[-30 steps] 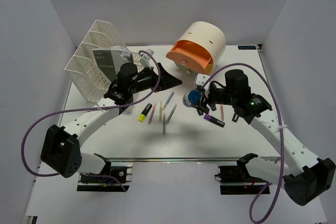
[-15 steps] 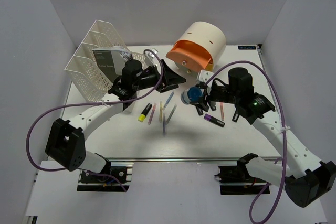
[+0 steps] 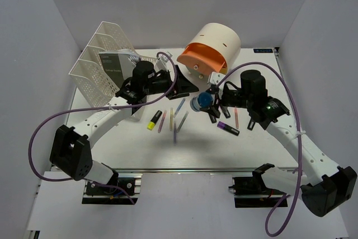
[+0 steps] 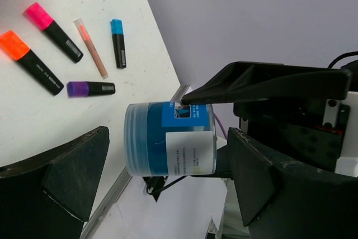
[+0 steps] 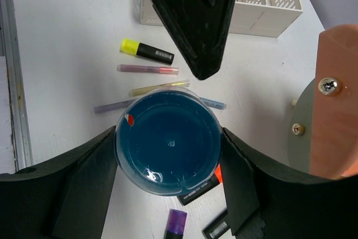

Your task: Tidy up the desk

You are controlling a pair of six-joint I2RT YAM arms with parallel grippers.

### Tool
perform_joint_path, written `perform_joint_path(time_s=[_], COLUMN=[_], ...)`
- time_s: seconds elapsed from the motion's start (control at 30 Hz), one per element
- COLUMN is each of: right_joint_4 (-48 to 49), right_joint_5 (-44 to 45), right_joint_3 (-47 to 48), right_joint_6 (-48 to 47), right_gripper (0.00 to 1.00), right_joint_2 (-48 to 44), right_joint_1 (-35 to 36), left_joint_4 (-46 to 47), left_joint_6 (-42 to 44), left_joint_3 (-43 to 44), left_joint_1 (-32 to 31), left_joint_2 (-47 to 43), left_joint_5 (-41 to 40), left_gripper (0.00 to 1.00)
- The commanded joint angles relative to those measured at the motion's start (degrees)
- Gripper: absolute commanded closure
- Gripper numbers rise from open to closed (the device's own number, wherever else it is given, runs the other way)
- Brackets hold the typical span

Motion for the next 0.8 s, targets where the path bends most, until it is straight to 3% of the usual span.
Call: perform_joint_path(time_s=[0.0,0.77], right_joint_4=[5.8,8.9], right_joint_5=[-1.4,-1.0], right_joint_3=[4.0,5.6], right_joint_6=[1.3,2.8], right_gripper=[1.00,1.00], right_joint_2=[0.3,4.1], right_joint_1=[-0.2,0.1], left_joint_4=[-1.7,-5.0], left_joint_6=[2.4,3.8], left_joint_3=[1.6,1.8], left_joint_1=[-0.2,-0.2], left_joint_2=[0.5,2.2], left_joint_5=[2.2,5.7], left_gripper=[0.04,0.03])
